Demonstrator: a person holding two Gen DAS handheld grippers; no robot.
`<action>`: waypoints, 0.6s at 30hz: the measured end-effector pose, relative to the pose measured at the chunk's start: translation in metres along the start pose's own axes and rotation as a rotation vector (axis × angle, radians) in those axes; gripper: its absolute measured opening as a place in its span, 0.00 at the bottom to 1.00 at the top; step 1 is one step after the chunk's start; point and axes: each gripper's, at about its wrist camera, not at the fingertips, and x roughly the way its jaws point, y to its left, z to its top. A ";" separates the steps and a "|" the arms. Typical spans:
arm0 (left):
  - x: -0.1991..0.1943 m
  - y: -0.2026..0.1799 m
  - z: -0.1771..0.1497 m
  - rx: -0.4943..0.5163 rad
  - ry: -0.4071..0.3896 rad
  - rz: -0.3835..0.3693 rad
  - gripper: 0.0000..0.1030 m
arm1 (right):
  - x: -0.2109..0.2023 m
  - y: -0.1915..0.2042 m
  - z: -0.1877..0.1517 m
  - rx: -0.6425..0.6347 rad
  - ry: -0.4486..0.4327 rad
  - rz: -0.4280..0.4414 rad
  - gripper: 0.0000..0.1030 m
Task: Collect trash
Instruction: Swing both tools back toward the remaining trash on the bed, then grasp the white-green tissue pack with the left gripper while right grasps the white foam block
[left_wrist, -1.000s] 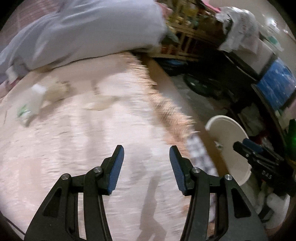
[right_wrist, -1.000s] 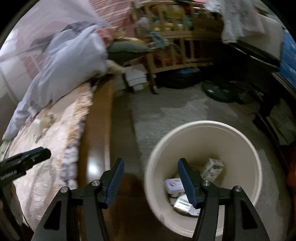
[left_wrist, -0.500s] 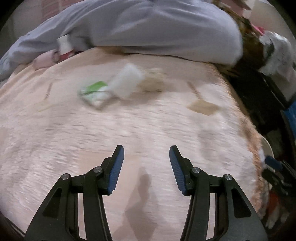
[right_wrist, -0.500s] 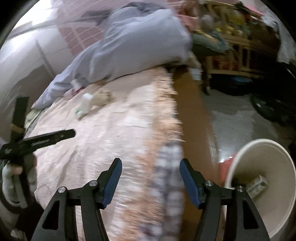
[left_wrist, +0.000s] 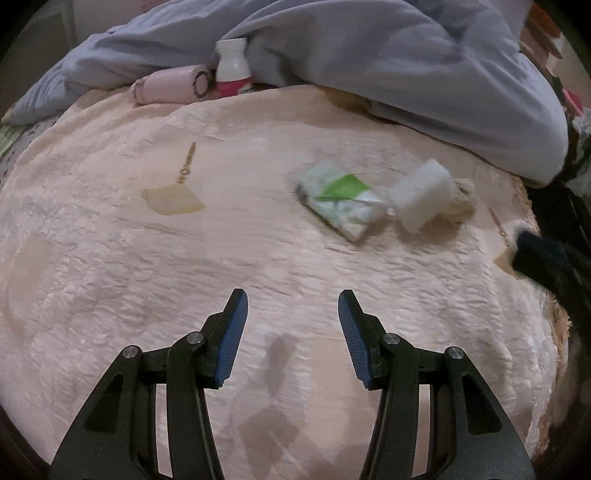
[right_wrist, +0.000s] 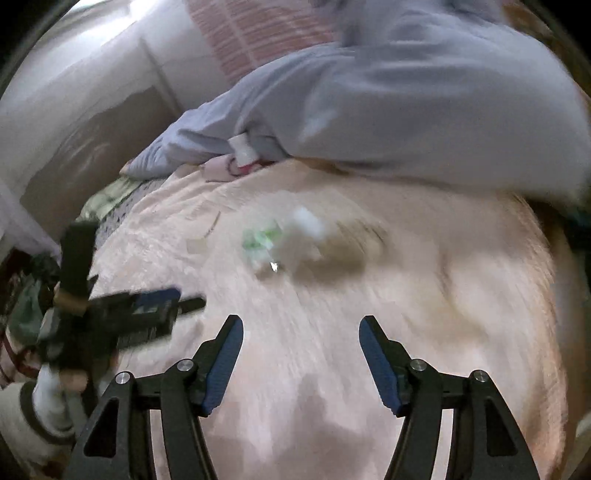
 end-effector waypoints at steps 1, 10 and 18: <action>0.002 0.004 0.002 -0.005 0.000 0.002 0.48 | 0.010 0.004 0.010 -0.018 0.002 -0.006 0.61; 0.017 0.023 0.026 -0.037 0.001 -0.031 0.48 | 0.099 0.023 0.070 -0.227 0.105 -0.105 0.66; 0.043 0.011 0.055 -0.101 -0.011 -0.091 0.48 | 0.107 0.006 0.057 -0.238 0.139 -0.065 0.37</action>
